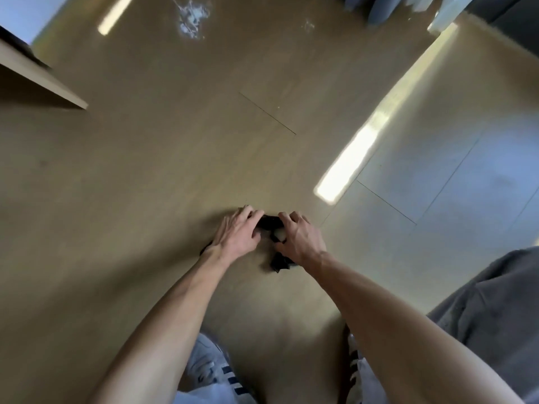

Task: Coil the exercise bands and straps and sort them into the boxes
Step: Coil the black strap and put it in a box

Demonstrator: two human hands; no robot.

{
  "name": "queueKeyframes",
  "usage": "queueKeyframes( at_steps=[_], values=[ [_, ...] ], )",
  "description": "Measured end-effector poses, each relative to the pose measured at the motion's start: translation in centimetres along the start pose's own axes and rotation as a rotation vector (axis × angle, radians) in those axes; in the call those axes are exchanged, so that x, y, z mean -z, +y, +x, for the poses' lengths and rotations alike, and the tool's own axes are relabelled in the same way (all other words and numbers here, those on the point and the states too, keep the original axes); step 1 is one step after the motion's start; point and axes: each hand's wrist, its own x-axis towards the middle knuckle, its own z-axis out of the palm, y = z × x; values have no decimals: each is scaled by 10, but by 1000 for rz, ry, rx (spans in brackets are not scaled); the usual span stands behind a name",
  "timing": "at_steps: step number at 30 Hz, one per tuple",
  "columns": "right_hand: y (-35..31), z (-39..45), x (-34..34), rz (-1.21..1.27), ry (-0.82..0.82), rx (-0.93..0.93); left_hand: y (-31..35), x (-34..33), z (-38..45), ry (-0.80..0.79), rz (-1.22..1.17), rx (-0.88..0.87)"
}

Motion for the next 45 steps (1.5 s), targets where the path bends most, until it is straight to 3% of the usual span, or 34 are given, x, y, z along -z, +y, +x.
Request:
queueKeyframes(
  at_steps=[7, 11, 15, 21, 30, 38, 45],
  values=[
    [-4, 1, -30, 107, -7, -193, 8, -21, 4, 38, -183, 139],
    [-10, -3, -8, 284, -41, -266, 13, 4, -4, 72, -463, 274],
    [-32, -22, 33, 354, -17, -275, 24, 54, -29, 36, -593, 283],
    [-99, -92, 134, 433, 60, -231, 56, 187, -103, 124, -801, 323],
    [-230, -260, 342, 606, 247, -62, 123, 436, -286, 299, -981, 302],
    [-355, -426, 523, 670, 209, 37, 167, 655, -451, 488, -980, 228],
    [-440, -511, 631, 573, 137, 206, 153, 751, -568, 604, -978, 191]
  ],
)
